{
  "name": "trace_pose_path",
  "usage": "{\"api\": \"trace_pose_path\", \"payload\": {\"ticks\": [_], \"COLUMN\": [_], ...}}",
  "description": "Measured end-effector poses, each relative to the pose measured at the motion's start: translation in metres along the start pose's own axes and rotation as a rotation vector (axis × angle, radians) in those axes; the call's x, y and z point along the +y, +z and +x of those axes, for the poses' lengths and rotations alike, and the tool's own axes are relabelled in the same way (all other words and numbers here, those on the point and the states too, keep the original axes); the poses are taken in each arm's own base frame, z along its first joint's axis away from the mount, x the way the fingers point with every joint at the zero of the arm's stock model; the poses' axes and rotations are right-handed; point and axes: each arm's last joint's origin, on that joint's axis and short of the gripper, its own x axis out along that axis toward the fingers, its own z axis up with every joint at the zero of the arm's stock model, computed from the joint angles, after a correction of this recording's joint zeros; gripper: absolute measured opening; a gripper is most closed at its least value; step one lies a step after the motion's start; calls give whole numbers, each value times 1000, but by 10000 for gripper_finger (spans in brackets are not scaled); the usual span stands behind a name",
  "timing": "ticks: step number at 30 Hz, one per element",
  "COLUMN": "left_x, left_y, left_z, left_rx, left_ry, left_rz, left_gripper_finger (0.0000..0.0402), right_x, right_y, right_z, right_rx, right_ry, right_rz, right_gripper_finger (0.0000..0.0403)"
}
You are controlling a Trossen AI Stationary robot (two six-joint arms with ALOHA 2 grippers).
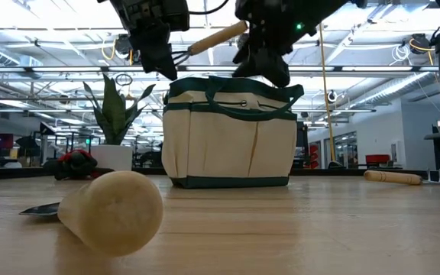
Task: Pick & Place Garden tools in Gardening bag
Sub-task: Put the light brown hand rake into the gardening bag
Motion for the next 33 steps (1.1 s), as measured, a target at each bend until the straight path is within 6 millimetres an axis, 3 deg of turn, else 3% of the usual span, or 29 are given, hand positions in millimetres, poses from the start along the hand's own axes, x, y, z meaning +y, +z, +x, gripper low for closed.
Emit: {"api": "trace_pose_path", "payload": {"ticks": [9,19,23,29,33], "left_x": [-8,-19,-23,-29,-30], "left_y": [0,-1,9,27,38], "left_z": [1,2,-11,-44,-42], "left_rx": [-13,-32,-63,-108,-70], "left_ry": [141,247,255,359,376], "left_rz": [-63,-98,-97,-93,-89], "left_gripper_finger": [50,51,51,51,51], "right_x": [-9,-35,-44,-55,-58], "right_y": [11,3,-1,-5,-5], "right_z": [-35,-66,-72,-79,-81], "right_rx": [-27,-8,-13,-27,-33], "right_ry": [-77,-124,-127,-135,-136], "right_rz": [34,153,180,236,249], "right_gripper_finger": [188,185,185,185,184]}}
